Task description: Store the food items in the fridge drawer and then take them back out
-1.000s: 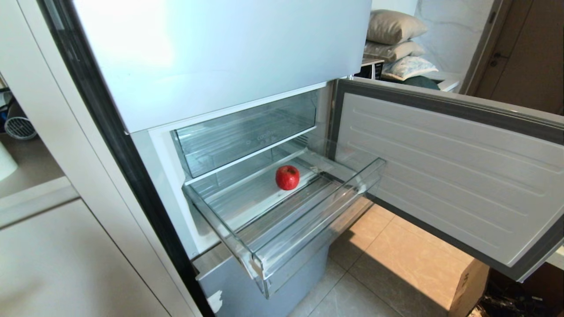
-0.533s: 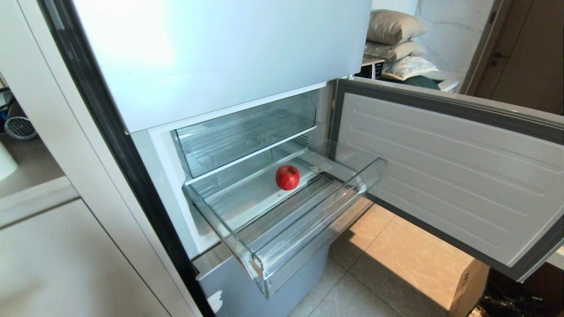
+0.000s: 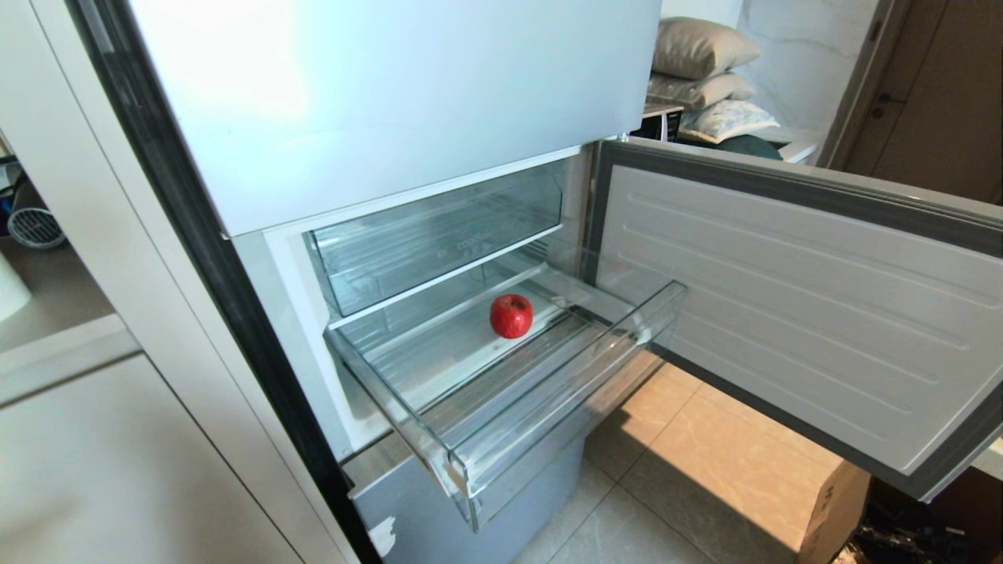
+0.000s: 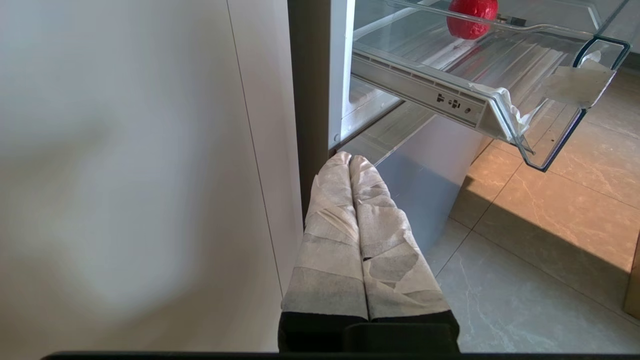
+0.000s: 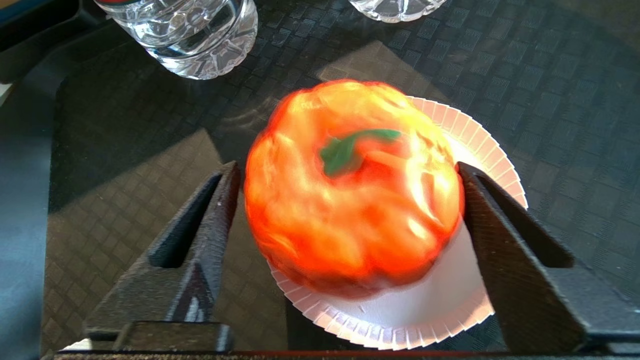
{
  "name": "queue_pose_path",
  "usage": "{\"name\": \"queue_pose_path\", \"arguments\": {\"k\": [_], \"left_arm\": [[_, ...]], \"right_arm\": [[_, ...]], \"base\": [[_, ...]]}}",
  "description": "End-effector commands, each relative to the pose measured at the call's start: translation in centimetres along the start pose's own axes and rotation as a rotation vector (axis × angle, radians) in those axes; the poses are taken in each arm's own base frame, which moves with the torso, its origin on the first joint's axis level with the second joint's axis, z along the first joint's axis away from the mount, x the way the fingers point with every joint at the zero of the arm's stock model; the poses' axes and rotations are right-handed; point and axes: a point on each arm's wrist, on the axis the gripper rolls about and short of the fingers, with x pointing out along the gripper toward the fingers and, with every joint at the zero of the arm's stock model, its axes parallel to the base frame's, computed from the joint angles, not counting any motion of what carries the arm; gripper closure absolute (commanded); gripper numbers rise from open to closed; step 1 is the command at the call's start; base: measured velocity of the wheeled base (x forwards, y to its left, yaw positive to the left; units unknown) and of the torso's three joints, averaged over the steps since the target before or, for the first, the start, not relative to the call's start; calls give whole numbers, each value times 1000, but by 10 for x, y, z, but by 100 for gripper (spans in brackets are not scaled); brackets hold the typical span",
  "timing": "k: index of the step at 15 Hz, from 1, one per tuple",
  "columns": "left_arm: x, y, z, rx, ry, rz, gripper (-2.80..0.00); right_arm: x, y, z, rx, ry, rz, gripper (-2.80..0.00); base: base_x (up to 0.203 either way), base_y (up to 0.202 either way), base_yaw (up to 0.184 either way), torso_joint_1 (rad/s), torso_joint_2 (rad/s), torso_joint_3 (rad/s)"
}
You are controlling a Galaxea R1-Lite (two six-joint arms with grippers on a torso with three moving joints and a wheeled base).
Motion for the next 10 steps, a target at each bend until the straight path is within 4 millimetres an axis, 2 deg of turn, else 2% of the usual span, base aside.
{"name": "queue_pose_path", "arguments": {"k": [1, 3, 6, 8, 9, 10], "left_arm": [[0, 0, 0, 0, 0, 0, 0], [0, 0, 0, 0, 0, 0, 0], [0, 0, 0, 0, 0, 2, 0], [0, 0, 0, 0, 0, 0, 0], [0, 0, 0, 0, 0, 0, 0], [0, 0, 0, 0, 0, 0, 0]], "right_arm": [[-2, 1, 3, -1, -7, 3, -280], [-11, 4, 12, -1, -26, 7, -280], [-37, 13, 31, -7, -67, 17, -280], [-73, 21, 52, -14, -117, 21, -280], [-92, 23, 59, -17, -136, 11, 0], [-114, 24, 68, -17, -168, -4, 0]], "base": [[0, 0, 0, 0, 0, 0], [0, 0, 0, 0, 0, 0], [0, 0, 0, 0, 0, 0], [0, 0, 0, 0, 0, 0], [0, 0, 0, 0, 0, 0], [0, 0, 0, 0, 0, 0]]}}
